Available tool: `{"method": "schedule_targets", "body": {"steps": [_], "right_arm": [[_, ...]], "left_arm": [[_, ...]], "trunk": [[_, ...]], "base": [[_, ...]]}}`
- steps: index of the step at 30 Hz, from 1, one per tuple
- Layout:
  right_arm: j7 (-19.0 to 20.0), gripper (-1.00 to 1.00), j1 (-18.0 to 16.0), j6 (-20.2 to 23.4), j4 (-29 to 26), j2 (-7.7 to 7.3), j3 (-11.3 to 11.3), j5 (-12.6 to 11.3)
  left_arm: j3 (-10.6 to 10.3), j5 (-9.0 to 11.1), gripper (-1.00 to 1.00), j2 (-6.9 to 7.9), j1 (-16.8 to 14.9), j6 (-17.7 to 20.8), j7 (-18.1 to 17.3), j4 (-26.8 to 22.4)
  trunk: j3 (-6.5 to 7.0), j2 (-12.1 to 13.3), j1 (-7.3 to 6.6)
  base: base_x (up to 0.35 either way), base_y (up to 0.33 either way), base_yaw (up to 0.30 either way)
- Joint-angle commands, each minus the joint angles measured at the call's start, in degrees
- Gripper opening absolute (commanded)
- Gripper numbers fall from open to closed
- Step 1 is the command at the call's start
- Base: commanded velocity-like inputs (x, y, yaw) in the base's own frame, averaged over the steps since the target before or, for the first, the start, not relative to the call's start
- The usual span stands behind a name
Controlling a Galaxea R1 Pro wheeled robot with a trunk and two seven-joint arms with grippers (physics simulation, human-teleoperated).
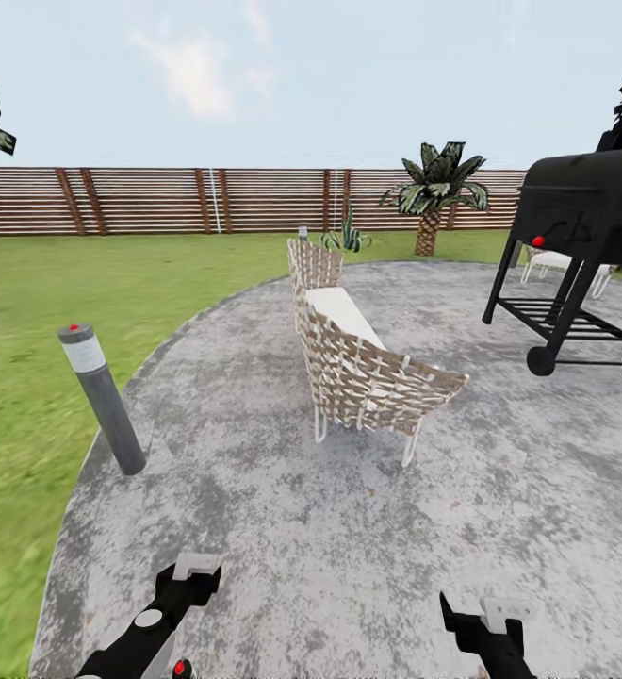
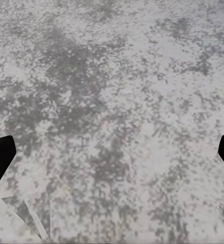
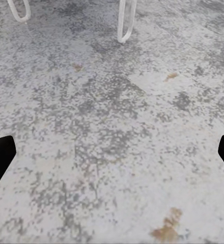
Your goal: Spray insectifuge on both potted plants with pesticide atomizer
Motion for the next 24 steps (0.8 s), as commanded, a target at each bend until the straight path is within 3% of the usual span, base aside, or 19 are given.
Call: {"method": "schedule_targets", "body": {"steps": [1,10,16,24], "right_arm": [[-0.04,1.00,-0.03,-0.19,0.02,-0.01,0.02,-0.34],[-0.09,1.00,-0.03,-0.19,0.02,-0.09,-0.13,-0.34],[-0.10,1.00,-0.03,-0.19,0.02,-0.09,-0.18,-0.34],[-0.10,1.00,-0.02,-0.19,0.02,-0.09,-0.14,-0.34]], "left_arm": [[-0.02,-0.30,1.00,0.04,-0.03,-0.22,0.02,0.04],[-0.02,-0.36,1.00,0.08,0.01,-0.32,0.02,0.10],[-0.02,-0.33,1.00,0.30,0.05,-3.75,0.02,0.19],[-0.06,-0.30,1.00,0.26,0.05,-4.40,0.02,0.22]], "trunk": [[-0.26,-0.43,0.21],[-2.57,-4.04,2.19],[-4.19,-6.45,3.51],[-6.35,-9.66,5.27]], "base": [[0.000,0.000,-0.004],[0.000,0.000,-0.001],[0.000,0.000,0.000],[0.000,0.000,0.000]]}}
